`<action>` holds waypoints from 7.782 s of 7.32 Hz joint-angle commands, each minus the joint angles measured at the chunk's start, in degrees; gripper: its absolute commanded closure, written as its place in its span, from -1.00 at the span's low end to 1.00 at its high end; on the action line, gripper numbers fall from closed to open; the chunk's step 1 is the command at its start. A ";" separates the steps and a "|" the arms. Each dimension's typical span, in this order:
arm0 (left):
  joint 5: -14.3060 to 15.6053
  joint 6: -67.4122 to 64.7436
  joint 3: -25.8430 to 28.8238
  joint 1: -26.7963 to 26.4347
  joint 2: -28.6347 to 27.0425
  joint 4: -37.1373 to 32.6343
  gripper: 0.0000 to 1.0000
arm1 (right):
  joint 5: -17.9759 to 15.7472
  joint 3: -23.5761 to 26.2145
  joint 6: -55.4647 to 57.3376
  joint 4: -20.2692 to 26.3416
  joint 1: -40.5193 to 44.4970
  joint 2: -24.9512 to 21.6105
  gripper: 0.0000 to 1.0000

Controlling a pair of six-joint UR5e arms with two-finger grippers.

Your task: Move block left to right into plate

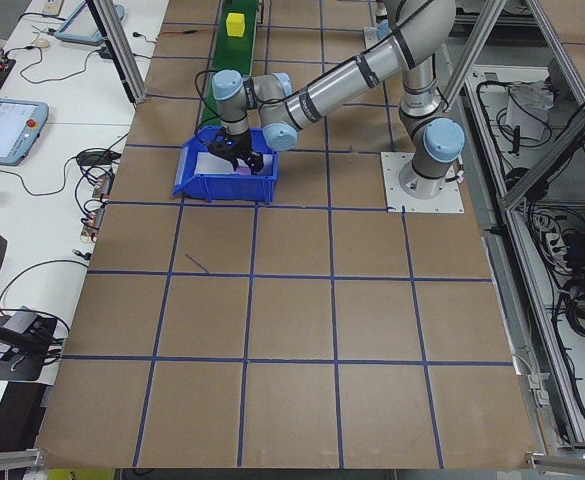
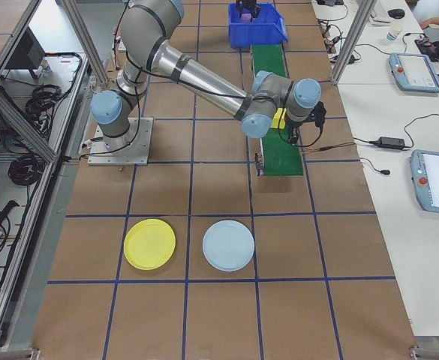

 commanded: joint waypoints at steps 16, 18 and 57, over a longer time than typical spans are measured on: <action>-0.97 -10.88 0.59 -0.10 0.24 -0.12 -1.00 | -13.33 1.66 2.27 0.16 1.26 1.62 0.37; -0.97 -10.70 0.50 0.44 -0.37 -0.12 -1.00 | -18.40 0.26 0.96 0.16 -0.57 0.49 0.37; -2.20 47.04 4.72 -4.75 24.23 -10.31 -1.00 | -1.90 9.57 -6.52 -5.73 -6.21 -4.45 -0.98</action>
